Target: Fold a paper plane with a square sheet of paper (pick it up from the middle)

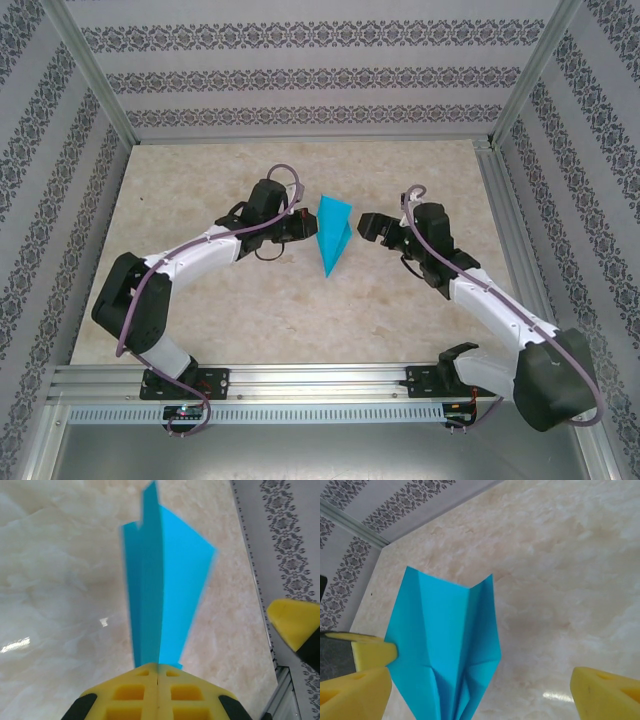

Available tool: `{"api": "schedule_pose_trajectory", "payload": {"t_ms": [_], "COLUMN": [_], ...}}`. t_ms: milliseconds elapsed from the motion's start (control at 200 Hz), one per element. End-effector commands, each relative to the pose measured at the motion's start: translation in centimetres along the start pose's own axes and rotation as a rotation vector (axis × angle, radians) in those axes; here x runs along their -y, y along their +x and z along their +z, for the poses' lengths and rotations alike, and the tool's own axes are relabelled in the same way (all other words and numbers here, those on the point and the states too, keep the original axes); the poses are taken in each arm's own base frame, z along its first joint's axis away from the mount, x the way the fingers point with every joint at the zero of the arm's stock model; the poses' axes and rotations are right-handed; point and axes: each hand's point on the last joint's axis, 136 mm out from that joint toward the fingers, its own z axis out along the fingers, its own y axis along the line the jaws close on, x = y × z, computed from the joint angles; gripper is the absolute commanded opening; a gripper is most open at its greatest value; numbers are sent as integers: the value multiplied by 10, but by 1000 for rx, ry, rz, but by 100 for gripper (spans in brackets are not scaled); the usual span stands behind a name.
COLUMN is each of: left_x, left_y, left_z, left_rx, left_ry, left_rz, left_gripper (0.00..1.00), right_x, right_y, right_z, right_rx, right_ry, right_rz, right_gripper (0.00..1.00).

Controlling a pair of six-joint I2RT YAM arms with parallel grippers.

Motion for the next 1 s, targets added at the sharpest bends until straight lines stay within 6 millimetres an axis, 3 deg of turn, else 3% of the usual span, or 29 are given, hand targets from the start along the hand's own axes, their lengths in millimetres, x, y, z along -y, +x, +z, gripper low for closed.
{"api": "schedule_pose_trajectory", "payload": {"t_ms": [0,305,455,709,994], "left_x": [12,-5,-30,-77,-96], "left_y": [1,11,21,31,37], "left_z": [17,50,59,53,49], "left_rx": [-22,-80,-87,-76,-81], "left_ry": [77,78,8,-113,-156], "left_rz": [37,15,-10,-98,-154], "left_gripper": [0,0,0,0,0], "right_x": [4,0,-3,-6,-13], "right_y": [15,44,56,84,105], "right_z": [-6,13,29,54,75], "right_rx": [-32,-148,-201,-299,-373], "right_ry": [61,148,167,232,271], "right_rz": [12,-5,-4,-34,-82], "right_gripper": [92,81,73,60,54]}}
